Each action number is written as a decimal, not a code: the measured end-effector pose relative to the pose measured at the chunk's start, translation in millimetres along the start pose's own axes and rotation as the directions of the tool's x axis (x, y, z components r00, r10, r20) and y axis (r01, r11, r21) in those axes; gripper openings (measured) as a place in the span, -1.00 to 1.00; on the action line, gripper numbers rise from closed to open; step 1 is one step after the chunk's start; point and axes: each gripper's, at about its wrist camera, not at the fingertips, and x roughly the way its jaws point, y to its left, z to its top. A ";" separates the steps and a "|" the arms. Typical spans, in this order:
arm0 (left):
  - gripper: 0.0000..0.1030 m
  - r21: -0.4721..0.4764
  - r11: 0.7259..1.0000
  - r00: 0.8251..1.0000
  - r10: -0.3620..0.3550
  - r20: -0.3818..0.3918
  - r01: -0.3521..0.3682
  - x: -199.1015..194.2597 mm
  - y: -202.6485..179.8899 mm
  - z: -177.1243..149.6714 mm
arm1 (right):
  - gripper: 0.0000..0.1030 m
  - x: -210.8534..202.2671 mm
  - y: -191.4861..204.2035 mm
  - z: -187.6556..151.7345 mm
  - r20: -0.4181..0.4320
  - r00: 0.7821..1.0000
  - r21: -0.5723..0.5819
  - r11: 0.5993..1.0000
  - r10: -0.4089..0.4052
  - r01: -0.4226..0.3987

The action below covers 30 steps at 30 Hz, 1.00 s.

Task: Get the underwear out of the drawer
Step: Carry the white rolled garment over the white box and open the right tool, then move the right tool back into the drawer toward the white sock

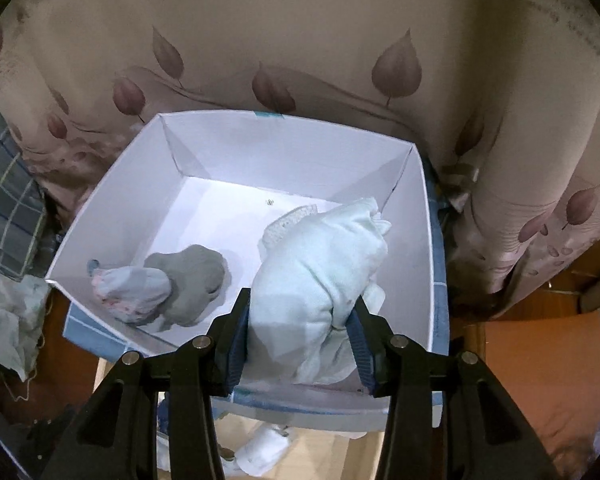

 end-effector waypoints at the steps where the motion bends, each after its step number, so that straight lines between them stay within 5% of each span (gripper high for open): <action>1: -0.06 -0.003 1.000 1.000 0.003 0.003 -0.003 -0.5 0.3 0.2 | -0.16 4.7 -0.6 0.8 -0.009 1.000 0.002 1.000 0.002 -0.002; 16: -0.06 -0.007 1.000 1.000 -0.001 -0.007 0.001 0.6 0.7 1.6 | -0.06 35.4 4.2 0.8 -0.049 0.999 0.000 1.000 -0.008 0.008; 22: -0.06 -0.031 0.999 1.000 -0.007 -0.017 0.007 1.6 6.7 3.5 | 0.04 4.4 -4.3 -5.8 -0.007 0.999 0.027 0.999 0.038 -0.038; 30: -0.05 -0.033 0.999 1.000 -0.005 -0.021 0.004 1.3 7.0 2.5 | 0.13 -43.8 -5.0 -58.7 -0.007 0.996 -0.011 0.995 0.094 -0.094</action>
